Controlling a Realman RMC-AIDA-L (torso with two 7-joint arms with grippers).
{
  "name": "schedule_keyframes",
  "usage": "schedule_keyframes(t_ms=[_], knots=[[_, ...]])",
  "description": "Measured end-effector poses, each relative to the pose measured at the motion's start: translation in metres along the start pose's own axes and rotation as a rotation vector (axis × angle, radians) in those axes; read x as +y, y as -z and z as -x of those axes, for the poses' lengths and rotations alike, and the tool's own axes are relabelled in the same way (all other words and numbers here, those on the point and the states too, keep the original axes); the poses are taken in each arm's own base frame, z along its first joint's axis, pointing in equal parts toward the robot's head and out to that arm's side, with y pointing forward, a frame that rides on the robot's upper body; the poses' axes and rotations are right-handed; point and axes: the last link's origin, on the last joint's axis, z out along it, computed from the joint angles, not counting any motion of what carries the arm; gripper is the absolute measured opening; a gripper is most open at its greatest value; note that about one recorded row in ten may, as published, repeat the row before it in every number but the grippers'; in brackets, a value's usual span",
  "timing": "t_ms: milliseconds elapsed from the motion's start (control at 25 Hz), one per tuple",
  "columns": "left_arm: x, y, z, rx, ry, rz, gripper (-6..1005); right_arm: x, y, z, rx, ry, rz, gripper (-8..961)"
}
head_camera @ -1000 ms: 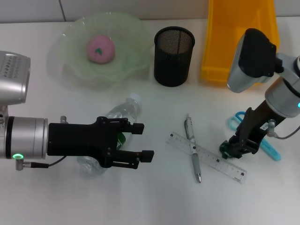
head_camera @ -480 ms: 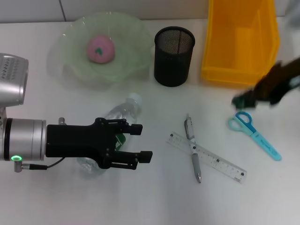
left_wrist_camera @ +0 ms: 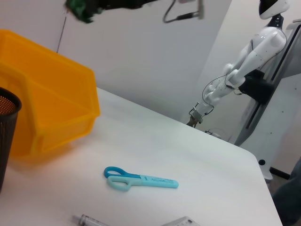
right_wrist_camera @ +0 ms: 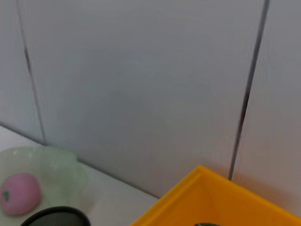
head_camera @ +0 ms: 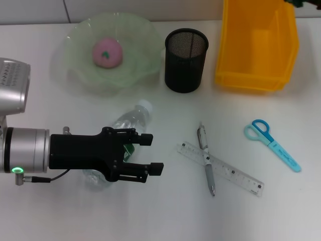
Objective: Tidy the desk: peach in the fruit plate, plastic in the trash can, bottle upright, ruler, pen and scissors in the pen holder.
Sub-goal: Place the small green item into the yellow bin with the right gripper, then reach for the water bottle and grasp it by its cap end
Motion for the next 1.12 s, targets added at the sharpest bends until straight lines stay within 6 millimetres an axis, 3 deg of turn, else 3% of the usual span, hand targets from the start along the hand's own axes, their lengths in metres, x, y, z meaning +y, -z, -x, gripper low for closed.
schedule_keyframes(t_ms=[200, 280, 440, 640, 680, 760, 800, 840, 920, 960, 1000, 1040, 1120], knots=[[0.0, 0.0, 0.0, 0.0, 0.004, 0.002, 786, 0.003, -0.014, -0.003, 0.014, -0.007, 0.019, 65], [0.0, 0.0, -0.001, 0.0, 0.004, 0.002, 786, 0.003, -0.016, -0.003, 0.015, -0.004, 0.023, 279], [0.0, 0.0, -0.001, 0.0, 0.004, 0.002, 784, 0.005, -0.016, -0.002, 0.013, -0.002, 0.031, 461], [-0.001, 0.005, -0.004, 0.021, 0.006, -0.007, 783, 0.014, 0.001, -0.005, -0.001, -0.015, 0.148, 578], [-0.001, 0.007, -0.006, 0.032, 0.011, -0.005, 782, 0.019, 0.017, -0.012, -0.017, -0.024, 0.257, 596], [-0.002, 0.008, -0.008, 0.036, 0.015, -0.004, 782, 0.022, 0.025, -0.016, -0.025, -0.027, 0.318, 633], [-0.003, 0.01, -0.01, 0.039, 0.027, -0.006, 781, 0.032, 0.042, -0.034, -0.041, -0.035, 0.478, 651], [-0.003, 0.01, -0.01, 0.039, 0.027, -0.006, 781, 0.032, 0.042, -0.034, -0.041, -0.035, 0.478, 669], [-0.005, 0.013, -0.017, 0.034, 0.048, -0.012, 780, 0.044, 0.063, -0.076, -0.111, -0.072, 0.671, 705], [-0.005, 0.013, -0.017, 0.034, 0.048, -0.012, 780, 0.044, 0.063, -0.076, -0.111, -0.072, 0.671, 720], [-0.006, 0.014, -0.02, 0.032, 0.055, -0.015, 779, 0.052, 0.071, -0.108, -0.162, -0.109, 0.737, 735], [-0.007, 0.016, -0.026, 0.027, 0.062, -0.022, 779, 0.052, 0.071, -0.108, -0.162, -0.109, 0.737, 751], [-0.009, 0.018, -0.035, 0.014, 0.07, -0.036, 778, 0.059, 0.073, -0.136, -0.193, -0.129, 0.751, 781]])
